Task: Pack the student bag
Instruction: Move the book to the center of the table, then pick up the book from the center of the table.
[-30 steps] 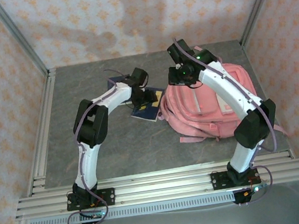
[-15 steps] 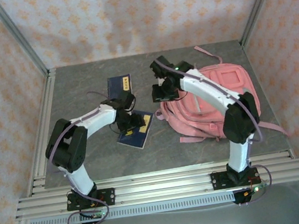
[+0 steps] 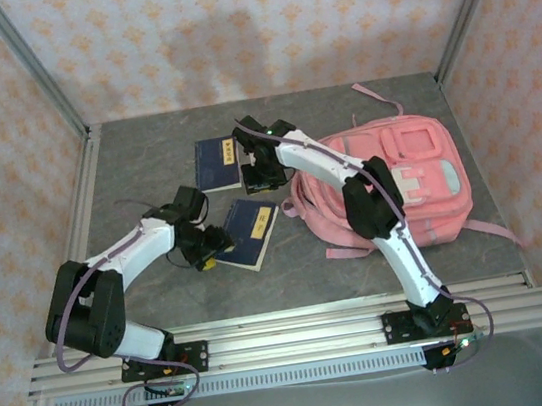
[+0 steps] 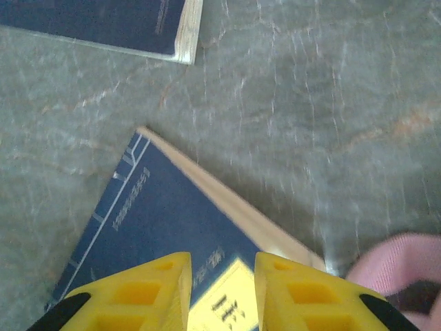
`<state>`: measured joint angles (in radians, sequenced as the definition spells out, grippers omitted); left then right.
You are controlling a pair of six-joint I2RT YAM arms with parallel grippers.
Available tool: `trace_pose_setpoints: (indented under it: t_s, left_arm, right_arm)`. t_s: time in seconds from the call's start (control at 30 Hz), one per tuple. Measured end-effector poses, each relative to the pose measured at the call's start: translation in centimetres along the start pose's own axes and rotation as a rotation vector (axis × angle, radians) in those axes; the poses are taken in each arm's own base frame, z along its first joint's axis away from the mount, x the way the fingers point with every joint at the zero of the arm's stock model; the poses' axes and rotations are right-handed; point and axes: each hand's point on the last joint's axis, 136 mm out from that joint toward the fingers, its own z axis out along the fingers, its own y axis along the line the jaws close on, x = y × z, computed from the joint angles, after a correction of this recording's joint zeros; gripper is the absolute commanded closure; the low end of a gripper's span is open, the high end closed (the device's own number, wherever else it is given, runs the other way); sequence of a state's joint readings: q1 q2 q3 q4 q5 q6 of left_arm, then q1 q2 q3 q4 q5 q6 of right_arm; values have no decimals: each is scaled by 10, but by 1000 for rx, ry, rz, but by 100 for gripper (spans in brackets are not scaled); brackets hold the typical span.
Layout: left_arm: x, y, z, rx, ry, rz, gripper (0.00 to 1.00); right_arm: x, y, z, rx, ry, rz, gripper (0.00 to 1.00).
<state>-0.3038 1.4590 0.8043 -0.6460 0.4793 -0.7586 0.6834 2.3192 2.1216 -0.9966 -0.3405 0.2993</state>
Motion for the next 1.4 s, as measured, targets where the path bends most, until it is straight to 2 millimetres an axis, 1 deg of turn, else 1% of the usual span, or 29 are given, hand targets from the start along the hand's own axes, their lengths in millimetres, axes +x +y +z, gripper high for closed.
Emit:
trace_pose_setpoints:
  t_s: [0.03,0.1,0.17,0.2,0.27,0.33,0.4,0.47,0.5,0.63,0.77,0.93,1.17,1.4]
  left_arm:
    - [1,2,0,-9,5,3,43]
    - [-2,2,-4,-16,-10,22,42]
    - [-13,-5,-14,-9,-45,44,40]
    - [-21,-10,-20,0,-71,51,40]
    - [-35,-20,-31,20,-110,65,40]
    - [-50,-28,-38,26,-145,73,39]
    - [-60,-33,-37,20,-156,81,38]
    - [-66,-33,-31,-1,-150,89,37]
    - [-69,-33,-26,-13,-142,93,37]
    - [-79,-34,-8,-48,-107,96,36]
    - [-83,-32,5,-69,-88,104,36]
    - [-81,-26,21,-89,-40,95,36]
    - [-79,-30,21,-20,-19,74,36]
    - [-76,-35,22,57,-25,51,36]
  right_arm:
    - [-3,0,5,4,-1,1,71]
    - [-4,0,10,7,4,5,71]
    - [0,-3,13,13,17,12,74]
    - [2,-4,13,16,20,20,76]
    - [14,-11,14,30,44,34,79]
    - [32,-21,15,49,79,53,79]
    - [51,-32,16,67,114,70,79]
    - [64,-37,15,74,137,86,80]
    - [68,-38,16,71,146,93,80]
    - [75,-38,24,52,161,117,80]
    - [74,-31,27,14,165,131,80]
    - [68,-23,37,-12,183,134,80]
    - [55,-13,41,-49,181,131,81]
    - [51,-16,42,-91,204,166,81]
